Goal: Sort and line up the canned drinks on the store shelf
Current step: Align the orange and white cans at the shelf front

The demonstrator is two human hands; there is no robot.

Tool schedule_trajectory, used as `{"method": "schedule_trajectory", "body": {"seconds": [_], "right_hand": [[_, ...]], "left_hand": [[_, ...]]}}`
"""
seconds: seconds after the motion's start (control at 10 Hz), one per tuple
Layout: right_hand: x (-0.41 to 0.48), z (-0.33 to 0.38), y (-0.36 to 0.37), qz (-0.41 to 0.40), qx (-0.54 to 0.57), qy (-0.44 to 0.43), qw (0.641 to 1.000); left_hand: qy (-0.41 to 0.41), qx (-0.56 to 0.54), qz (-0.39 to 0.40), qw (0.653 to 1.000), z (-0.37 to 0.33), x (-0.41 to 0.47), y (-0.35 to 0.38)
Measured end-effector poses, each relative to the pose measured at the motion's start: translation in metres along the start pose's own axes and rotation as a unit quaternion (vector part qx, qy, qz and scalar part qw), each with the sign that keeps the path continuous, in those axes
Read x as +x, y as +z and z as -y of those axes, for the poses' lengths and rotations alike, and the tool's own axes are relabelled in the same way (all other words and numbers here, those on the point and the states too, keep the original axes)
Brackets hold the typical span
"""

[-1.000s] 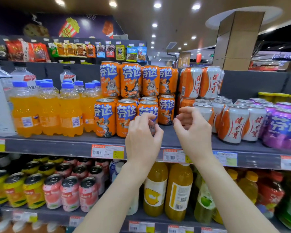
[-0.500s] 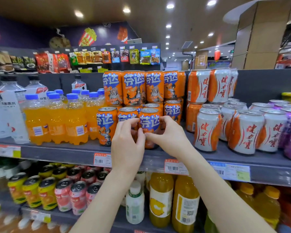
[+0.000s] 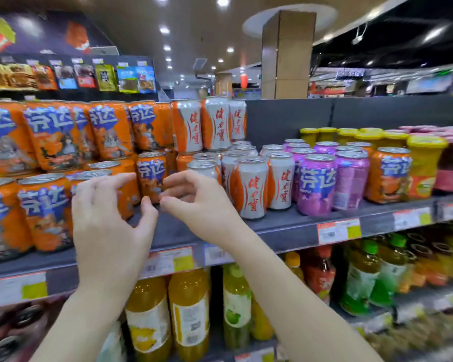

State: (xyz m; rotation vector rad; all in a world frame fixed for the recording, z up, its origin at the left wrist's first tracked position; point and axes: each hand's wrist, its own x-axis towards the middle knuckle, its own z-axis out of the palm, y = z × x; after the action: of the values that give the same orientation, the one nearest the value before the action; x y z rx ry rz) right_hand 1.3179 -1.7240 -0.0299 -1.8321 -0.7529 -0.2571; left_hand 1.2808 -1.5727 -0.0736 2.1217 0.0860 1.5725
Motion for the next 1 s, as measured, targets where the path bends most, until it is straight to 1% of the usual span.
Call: {"method": "schedule_trajectory", "body": {"seconds": [0.1,0.2,0.3,0.4,0.5,0.6,0.7,0.8,0.9,1.0], "right_hand": [[-0.009,-0.01,-0.029,-0.044,0.034,0.006,0.998],[-0.018,-0.007,-0.06,-0.055,0.075,-0.001,0.996],[-0.031,-0.007,-0.095,-0.119,0.088,-0.004,0.989],[-0.046,-0.02,-0.144,-0.269,0.033,-0.018,0.962],[-0.056,-0.047,-0.199,-0.459,-0.11,0.006,0.882],[-0.063,-0.083,-0.24,-0.556,-0.214,0.071,0.8],[-0.065,-0.118,-0.254,-0.504,-0.286,0.151,0.801],[-0.062,-0.138,-0.254,-0.483,-0.339,0.198,0.782],[-0.058,-0.144,-0.254,-0.493,-0.373,0.232,0.751],[-0.054,-0.148,-0.257,-0.504,-0.373,0.233,0.744]], "left_hand": [[-0.018,-0.063,0.044,0.997,-0.026,-0.004,0.021],[0.043,-0.053,0.04,0.997,-0.055,-0.013,0.033],[0.088,-0.07,0.03,0.993,-0.071,-0.014,0.042],[0.119,-0.125,0.007,0.985,-0.09,-0.018,0.051],[0.152,-0.185,0.006,0.971,-0.112,-0.023,0.058],[0.136,-0.206,0.045,0.968,-0.126,-0.029,0.067],[0.121,-0.215,0.064,0.967,-0.136,-0.035,0.078],[0.118,-0.219,0.085,0.965,-0.143,-0.041,0.084],[0.111,-0.222,0.11,0.963,-0.143,-0.045,0.087],[0.102,-0.23,0.114,0.961,-0.141,-0.045,0.088]]}}
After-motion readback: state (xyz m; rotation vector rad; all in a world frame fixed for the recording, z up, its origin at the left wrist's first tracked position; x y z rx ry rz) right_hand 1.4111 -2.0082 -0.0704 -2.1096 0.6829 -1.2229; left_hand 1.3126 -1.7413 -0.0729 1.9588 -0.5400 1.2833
